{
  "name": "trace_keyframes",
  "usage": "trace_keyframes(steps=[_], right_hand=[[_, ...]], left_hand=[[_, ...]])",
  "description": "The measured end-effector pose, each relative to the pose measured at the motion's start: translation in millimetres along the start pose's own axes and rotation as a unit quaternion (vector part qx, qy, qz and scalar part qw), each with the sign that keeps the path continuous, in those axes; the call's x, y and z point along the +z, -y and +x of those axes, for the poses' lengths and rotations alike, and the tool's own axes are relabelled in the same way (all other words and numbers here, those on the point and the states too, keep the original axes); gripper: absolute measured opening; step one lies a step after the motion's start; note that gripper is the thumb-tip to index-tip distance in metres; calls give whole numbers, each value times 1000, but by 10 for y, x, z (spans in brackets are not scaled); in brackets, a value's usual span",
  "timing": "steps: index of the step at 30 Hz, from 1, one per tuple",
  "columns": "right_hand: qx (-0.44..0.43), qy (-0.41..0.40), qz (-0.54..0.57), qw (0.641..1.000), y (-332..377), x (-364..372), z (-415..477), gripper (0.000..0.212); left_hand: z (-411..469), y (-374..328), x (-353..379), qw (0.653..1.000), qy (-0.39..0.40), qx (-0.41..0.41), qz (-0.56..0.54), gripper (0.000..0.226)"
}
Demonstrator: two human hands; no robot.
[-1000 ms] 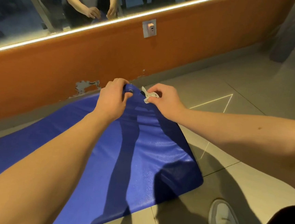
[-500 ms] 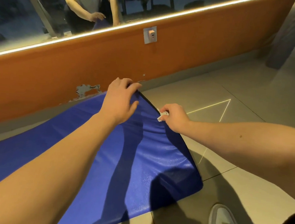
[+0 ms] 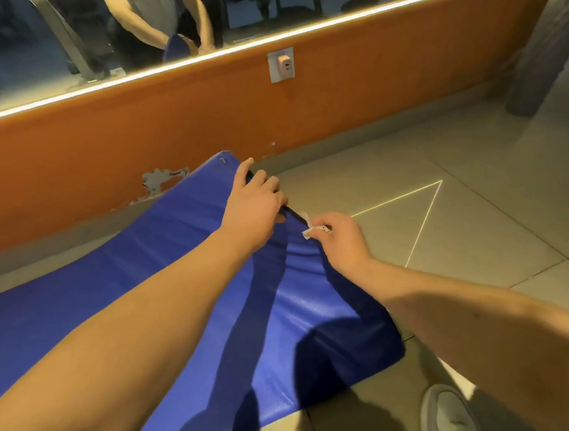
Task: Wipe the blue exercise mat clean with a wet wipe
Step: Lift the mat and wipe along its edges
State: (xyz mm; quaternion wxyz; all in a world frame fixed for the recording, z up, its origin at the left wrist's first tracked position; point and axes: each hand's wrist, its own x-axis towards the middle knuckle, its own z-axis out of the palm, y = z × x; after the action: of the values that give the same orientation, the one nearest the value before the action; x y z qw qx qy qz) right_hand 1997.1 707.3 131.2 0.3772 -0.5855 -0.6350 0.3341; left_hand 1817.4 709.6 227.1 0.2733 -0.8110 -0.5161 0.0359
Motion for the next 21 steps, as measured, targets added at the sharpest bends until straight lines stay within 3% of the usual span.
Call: trace_keyframes(steps=[6, 10, 12, 14, 18, 21], right_hand=[[123, -35, -46, 991, -659, -16, -288, 17], [56, -26, 22, 998, -295, -22, -125, 19], [15, -19, 29, 999, -95, 31, -61, 3], [1, -20, 37, 999, -30, 82, -26, 10], [34, -17, 35, 999, -361, 41, -147, 5], [122, -6, -7, 993, -809, -82, -348, 16]], left_hand=[[-44, -15, 64, 1000, -5, -3, -19, 25], [-14, 73, 65, 1000, 0, -7, -20, 27], [-2, 78, 60, 1000, 3, -1, -21, 27], [3, 84, 56, 1000, 0, -8, -26, 26], [-14, 144, 88, 999, -5, -12, -39, 24], [-38, 157, 128, 999, -11, -16, -49, 21]])
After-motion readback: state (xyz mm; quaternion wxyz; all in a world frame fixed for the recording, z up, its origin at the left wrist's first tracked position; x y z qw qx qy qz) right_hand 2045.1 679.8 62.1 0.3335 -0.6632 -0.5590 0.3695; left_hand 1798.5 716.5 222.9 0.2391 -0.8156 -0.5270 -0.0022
